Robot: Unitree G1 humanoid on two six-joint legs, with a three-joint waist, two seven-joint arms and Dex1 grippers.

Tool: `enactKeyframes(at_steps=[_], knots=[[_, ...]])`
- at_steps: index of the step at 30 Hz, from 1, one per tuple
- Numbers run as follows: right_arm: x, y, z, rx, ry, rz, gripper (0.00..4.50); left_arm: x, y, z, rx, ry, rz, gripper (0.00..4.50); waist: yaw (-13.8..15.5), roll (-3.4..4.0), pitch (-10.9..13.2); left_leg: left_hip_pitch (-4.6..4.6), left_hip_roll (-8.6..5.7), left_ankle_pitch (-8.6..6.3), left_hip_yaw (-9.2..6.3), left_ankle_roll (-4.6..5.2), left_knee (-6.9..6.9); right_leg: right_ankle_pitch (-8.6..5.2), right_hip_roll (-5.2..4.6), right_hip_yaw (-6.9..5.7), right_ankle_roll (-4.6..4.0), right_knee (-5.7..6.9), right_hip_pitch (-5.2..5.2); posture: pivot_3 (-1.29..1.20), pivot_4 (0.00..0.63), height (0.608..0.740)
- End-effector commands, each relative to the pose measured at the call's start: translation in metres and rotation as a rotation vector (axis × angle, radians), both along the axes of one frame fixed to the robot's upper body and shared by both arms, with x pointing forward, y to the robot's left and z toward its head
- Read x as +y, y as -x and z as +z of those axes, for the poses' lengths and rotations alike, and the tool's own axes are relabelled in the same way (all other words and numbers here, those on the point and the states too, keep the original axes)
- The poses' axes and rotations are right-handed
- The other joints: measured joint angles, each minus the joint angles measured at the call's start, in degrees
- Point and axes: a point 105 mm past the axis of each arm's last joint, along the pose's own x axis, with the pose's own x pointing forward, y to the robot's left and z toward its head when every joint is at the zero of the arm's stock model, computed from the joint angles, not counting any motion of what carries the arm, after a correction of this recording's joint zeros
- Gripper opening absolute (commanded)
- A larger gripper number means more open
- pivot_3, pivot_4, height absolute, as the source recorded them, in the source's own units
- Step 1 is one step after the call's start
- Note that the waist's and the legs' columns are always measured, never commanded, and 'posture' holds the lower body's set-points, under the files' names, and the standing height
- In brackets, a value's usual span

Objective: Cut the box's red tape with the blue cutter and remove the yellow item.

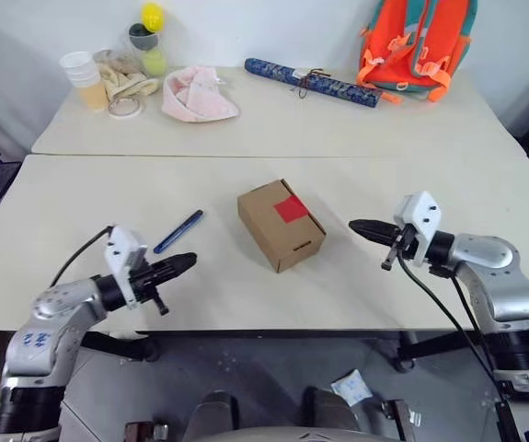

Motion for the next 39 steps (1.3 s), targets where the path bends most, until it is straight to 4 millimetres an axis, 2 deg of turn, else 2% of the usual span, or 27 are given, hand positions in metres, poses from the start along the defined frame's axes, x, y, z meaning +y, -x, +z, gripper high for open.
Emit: enactKeyframes(at_steps=[1,4,9,22,27,32,35,37,39], knots=[[0.011,-0.017,-0.006,-0.006,0.036,0.011,0.00,-0.028,-0.013,-0.004,-0.004,-0.008,-0.071,0.02,-0.24,0.00,0.00,-0.02,0.00,0.00,0.01,0.00,0.01,0.00,0.01,0.00,0.00,-0.02,0.00,0.00,0.150,0.740],[0.026,-0.026,-0.005,-0.005,0.016,0.075,0.00,-0.055,-0.021,-0.007,0.012,0.000,-0.141,0.02,-0.98,0.00,0.00,-0.04,-0.01,0.01,0.02,0.00,0.09,0.00,0.01,-0.01,0.01,0.00,0.02,0.00,0.150,0.740],[0.034,-0.029,-0.009,-0.007,0.025,0.132,0.00,-0.071,-0.026,-0.007,0.006,0.009,-0.181,0.02,-1.31,0.00,0.00,-0.03,0.01,0.00,-0.01,-0.01,-0.04,0.01,0.00,-0.09,0.03,-0.02,0.00,0.00,0.150,0.740],[0.025,-0.021,-0.008,0.036,0.006,0.178,0.00,-0.108,-0.030,-0.008,-0.006,0.081,-0.214,0.02,-1.14,0.00,0.00,-0.06,0.01,0.00,0.00,0.00,0.17,0.01,0.00,-0.06,0.03,-0.01,0.05,0.00,0.150,0.740],[0.016,-0.020,-0.009,0.048,0.007,0.151,0.00,-0.114,-0.027,-0.011,-0.003,0.095,-0.217,0.02,-1.15,0.00,0.00,-0.07,0.01,0.00,0.00,0.00,0.18,0.01,0.00,-0.06,0.03,-0.01,0.05,0.00,0.150,0.740],[0.009,-0.014,-0.011,0.065,0.017,0.143,0.00,-0.108,-0.027,-0.012,-0.004,0.092,-0.199,0.02,-1.12,0.00,0.00,-0.07,0.01,0.00,0.00,0.00,0.20,0.01,0.00,-0.05,0.03,-0.01,0.05,0.00,0.150,0.740],[0.001,-0.012,-0.008,0.055,0.018,0.126,0.00,-0.096,-0.022,-0.008,-0.014,0.087,-0.196,0.02,-1.14,0.00,0.00,-0.07,0.01,0.00,0.00,0.00,0.20,0.01,0.00,-0.05,0.03,-0.01,0.05,0.00,0.150,0.740],[-0.017,-0.005,0.008,0.048,-0.034,0.096,0.00,-0.070,-0.010,0.004,-0.022,0.131,-0.181,0.02,-1.21,0.00,0.00,-0.07,0.02,0.00,0.00,-0.01,0.17,0.01,0.00,-0.05,0.03,-0.01,0.05,0.00,0.150,0.740],[-0.031,0.013,0.022,0.043,-0.073,0.119,0.17,-0.030,0.007,0.020,-0.044,0.185,-0.113,0.20,-1.20,0.01,0.01,-0.07,0.05,-0.01,0.00,-0.02,0.06,0.01,0.00,-0.05,0.03,-0.02,-0.01,0.00,0.150,0.740]])
